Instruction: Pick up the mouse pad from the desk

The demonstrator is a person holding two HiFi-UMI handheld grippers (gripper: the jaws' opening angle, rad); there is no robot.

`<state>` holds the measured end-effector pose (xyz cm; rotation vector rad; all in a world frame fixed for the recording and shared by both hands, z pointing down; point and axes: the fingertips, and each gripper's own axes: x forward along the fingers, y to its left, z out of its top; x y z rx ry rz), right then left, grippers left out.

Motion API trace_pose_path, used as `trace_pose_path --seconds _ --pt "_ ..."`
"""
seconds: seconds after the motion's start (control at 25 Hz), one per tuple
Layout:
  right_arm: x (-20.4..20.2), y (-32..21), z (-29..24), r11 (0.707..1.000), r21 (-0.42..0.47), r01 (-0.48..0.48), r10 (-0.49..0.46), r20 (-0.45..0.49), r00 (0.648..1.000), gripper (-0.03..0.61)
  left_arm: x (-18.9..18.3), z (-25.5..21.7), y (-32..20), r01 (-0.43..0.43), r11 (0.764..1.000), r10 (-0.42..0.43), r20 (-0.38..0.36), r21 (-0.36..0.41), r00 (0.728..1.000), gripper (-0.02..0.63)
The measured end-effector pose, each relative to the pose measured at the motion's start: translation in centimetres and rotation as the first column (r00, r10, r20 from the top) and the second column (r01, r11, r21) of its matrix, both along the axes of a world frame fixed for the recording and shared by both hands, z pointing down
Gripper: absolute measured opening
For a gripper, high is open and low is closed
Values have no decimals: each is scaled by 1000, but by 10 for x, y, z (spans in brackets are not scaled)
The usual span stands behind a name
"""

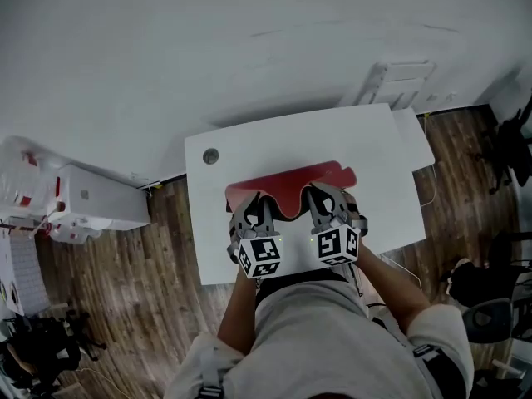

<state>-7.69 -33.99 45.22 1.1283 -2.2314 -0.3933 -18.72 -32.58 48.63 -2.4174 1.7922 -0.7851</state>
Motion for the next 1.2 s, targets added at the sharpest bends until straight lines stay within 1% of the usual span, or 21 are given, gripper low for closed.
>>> trace_pose_path --seconds 0.24,0.56,0.84,1.0,1.12,1.2 --pt "6 -5 -17 998 30 -47 46 39 998 51 14 -19 -9 -40 998 42 -39 43 998 28" --pt "1 -14 -49 994 89 -71 62 98 993 51 5 -49 -19 -11 995 27 -164 99 986 28" --pt "-9 -28 -81 983 172 -71 49 127 991 51 6 -84 -40 -23 982 57 -177 189 983 28" --pt "-11 -38 -97 977 198 -77 46 156 987 51 4 -106 -52 -15 973 63 -202 230 977 28" --pt "-11 -42 -108 973 213 -87 48 182 982 51 1 -133 -60 -11 962 70 -210 271 975 28" --pt "-10 -43 -119 967 235 -99 52 199 979 51 -3 -147 -64 -1 957 72 -234 289 970 28"
